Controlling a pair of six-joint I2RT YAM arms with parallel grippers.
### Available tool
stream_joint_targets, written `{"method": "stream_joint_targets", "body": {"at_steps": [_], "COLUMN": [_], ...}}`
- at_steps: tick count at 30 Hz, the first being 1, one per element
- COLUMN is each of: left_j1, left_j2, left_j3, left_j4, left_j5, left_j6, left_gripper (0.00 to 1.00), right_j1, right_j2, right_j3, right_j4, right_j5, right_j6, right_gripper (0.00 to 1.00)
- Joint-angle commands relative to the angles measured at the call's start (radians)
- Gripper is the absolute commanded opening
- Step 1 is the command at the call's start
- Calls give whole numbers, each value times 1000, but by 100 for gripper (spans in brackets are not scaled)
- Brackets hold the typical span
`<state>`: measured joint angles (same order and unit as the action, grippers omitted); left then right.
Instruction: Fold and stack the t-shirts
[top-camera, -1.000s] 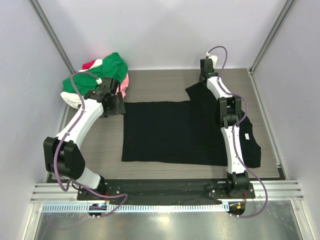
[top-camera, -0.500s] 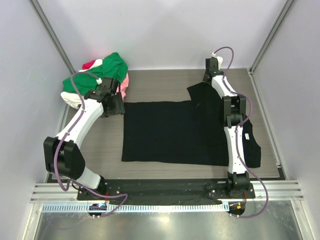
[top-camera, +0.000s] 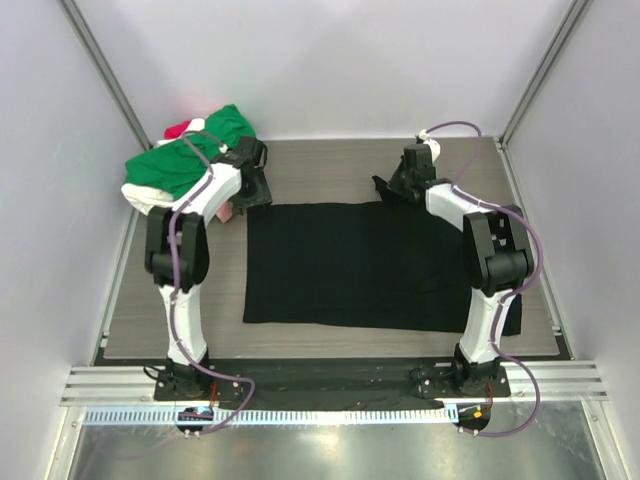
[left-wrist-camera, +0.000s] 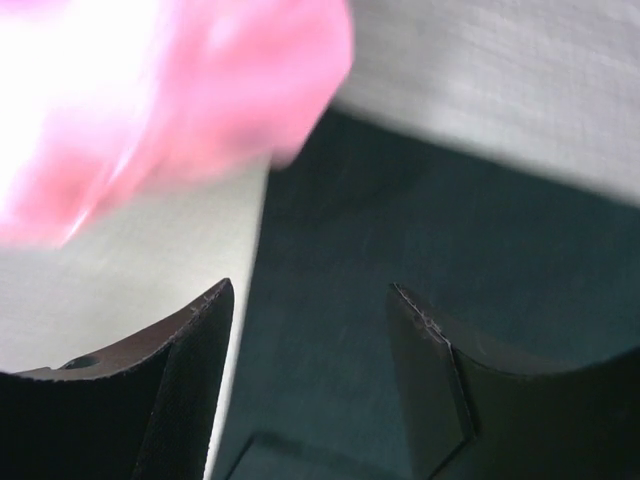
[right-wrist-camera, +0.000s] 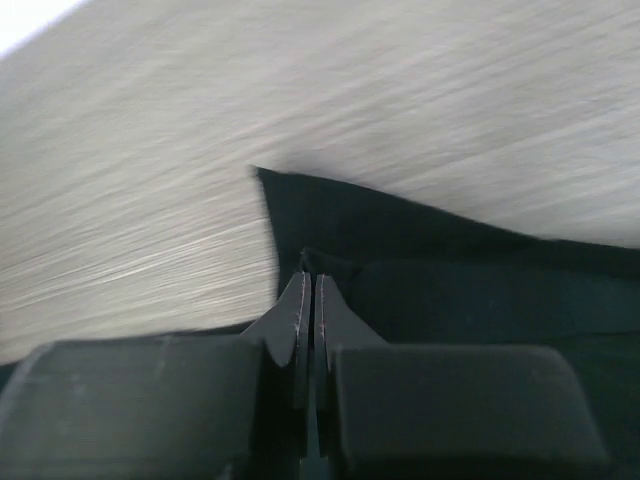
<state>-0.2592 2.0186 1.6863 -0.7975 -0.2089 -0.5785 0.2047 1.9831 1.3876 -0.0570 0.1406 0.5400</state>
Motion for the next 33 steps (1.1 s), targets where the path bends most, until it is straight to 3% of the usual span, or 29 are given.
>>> {"method": "stream_joint_targets", "body": {"at_steps": [1,8,10,13,25,31,33], "left_j1": [14,37,40,43,14,2,0], "left_j2": [96,379,403,428,376,339,330], "left_j3": [166,478,501,486,276,193,162], "left_j4": [12,-98,-117,-101,-66,-66,-55], "left_j5": [-40,-119,-142,-158,-144,-145,-145], "left_j6": [-50,-87,-103,-124,-196,-239,-245], "left_gripper": [64,73,73,73,48,47,41], "right_j1": [1,-1,-1,-1,-42,-56,-59], "right_j2": [-75,-50,-41,-44,-20,-1,2], "right_j3": [-119,-259,-272,-283,-308,-306,-303], "right_j4": [325,574,620,643,675,683,686], "right_j5": [-74,-226,-262,-276,-309,-335,-345], "right_j6": [39,6,6,-6,2,3,8], "right_gripper": [1,1,1,1,1,1,1]}}
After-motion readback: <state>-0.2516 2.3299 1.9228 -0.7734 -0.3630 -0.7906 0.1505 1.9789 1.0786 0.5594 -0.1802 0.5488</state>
